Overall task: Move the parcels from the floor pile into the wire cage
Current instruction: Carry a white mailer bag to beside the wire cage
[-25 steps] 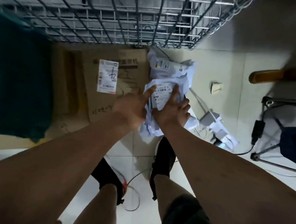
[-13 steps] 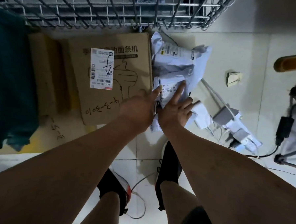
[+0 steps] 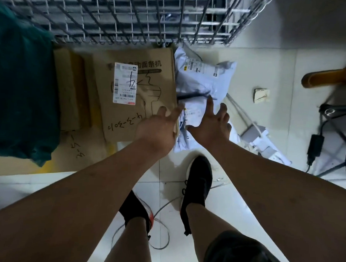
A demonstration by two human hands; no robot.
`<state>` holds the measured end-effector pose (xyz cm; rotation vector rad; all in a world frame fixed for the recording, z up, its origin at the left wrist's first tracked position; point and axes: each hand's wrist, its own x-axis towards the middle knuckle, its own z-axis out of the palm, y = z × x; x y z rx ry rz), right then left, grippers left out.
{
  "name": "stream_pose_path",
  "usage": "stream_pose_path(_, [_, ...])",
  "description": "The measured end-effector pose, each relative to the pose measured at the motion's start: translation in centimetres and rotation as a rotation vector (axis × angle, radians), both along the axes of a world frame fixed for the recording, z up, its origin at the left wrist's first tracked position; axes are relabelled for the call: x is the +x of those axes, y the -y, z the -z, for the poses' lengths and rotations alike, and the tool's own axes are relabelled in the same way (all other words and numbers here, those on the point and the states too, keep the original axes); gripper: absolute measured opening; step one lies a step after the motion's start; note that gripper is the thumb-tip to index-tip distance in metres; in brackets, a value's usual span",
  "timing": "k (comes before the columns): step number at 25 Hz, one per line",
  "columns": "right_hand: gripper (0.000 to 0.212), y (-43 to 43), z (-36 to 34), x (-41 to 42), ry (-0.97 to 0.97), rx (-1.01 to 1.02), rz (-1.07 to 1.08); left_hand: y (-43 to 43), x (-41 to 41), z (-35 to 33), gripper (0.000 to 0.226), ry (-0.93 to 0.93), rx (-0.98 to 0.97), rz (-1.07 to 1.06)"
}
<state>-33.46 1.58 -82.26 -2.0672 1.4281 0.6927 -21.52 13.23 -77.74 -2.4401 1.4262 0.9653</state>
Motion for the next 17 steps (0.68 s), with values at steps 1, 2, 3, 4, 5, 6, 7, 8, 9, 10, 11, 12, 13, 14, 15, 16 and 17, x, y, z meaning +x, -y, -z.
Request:
stream_pose_path(1, [0.114,0.3,-2.5,0.2,0.023,-0.017,-0.024,0.4,0.2,-2.0,0.081,-0.004,-0.005,0.002])
stream_pose_path(2, [0.110,0.5,-5.2,0.5,0.049,-0.028,-0.037,0.9,0.5,-4.2,0.079,-0.012,-0.014,0.002])
stream_pose_path(3, [0.107,0.7,-8.0,0.9,0.074,-0.032,-0.039,1.3,0.9,-6.7,0.077,-0.014,-0.033,0.003])
stream_pose_path(4, [0.104,0.8,-10.6,1.4,0.094,-0.026,-0.036,1.9,1.3,-9.1,0.077,-0.018,-0.042,0.000])
stream_pose_path(5, [0.102,0.9,-13.2,2.0,0.105,-0.022,-0.031,2.4,1.7,-11.4,0.077,-0.015,-0.045,0.000])
stream_pose_path(6, [0.099,1.0,-16.5,2.7,0.116,-0.031,-0.023,2.9,2.1,-14.4,0.076,-0.010,-0.052,0.009])
stream_pose_path(7, [0.096,1.0,-20.0,3.4,0.123,-0.040,-0.010,3.4,2.4,-17.6,0.074,0.002,-0.069,0.028])
stream_pose_path(8, [0.094,0.9,-23.7,4.2,0.128,-0.040,0.015,3.7,2.8,-21.1,0.072,0.012,-0.099,0.043])
stream_pose_path(9, [0.094,0.8,-27.6,4.8,0.136,-0.033,0.042,3.9,3.1,-24.6,0.070,0.026,-0.137,0.062])
stream_pose_path(10, [0.094,0.8,-31.6,5.4,0.149,-0.026,0.061,4.0,3.6,-28.2,0.069,0.032,-0.162,0.083])
stream_pose_path(11, [0.095,0.5,-35.5,5.8,0.166,-0.027,0.078,3.9,4.0,-32.1,0.069,0.032,-0.176,0.103])
stream_pose_path(12, [0.095,0.4,-38.8,5.9,0.189,-0.023,0.090,3.8,4.3,-35.3,0.069,0.024,-0.179,0.122])
stream_pose_path(13, [0.095,0.1,-41.8,5.9,0.217,-0.007,0.095,3.5,4.6,-38.4,0.068,0.023,-0.170,0.145])
stream_pose_path(14, [0.094,-0.2,-45.2,5.7,0.253,0.009,0.100,3.1,4.9,-41.9,0.067,0.034,-0.161,0.176])
stream_pose_path(15, [0.092,-0.7,-48.3,5.5,0.281,0.015,0.105,2.5,5.0,-45.3,0.066,0.058,-0.149,0.207])
stream_pose_path(16, [0.088,-1.3,-51.3,5.1,0.298,0.004,0.105,1.9,5.1,-48.3,0.065,0.081,-0.145,0.233])
stream_pose_path(17, [0.083,-1.9,-53.9,4.6,0.306,-0.017,0.103,1.4,4.9,-51.1,0.064,0.100,-0.149,0.261])
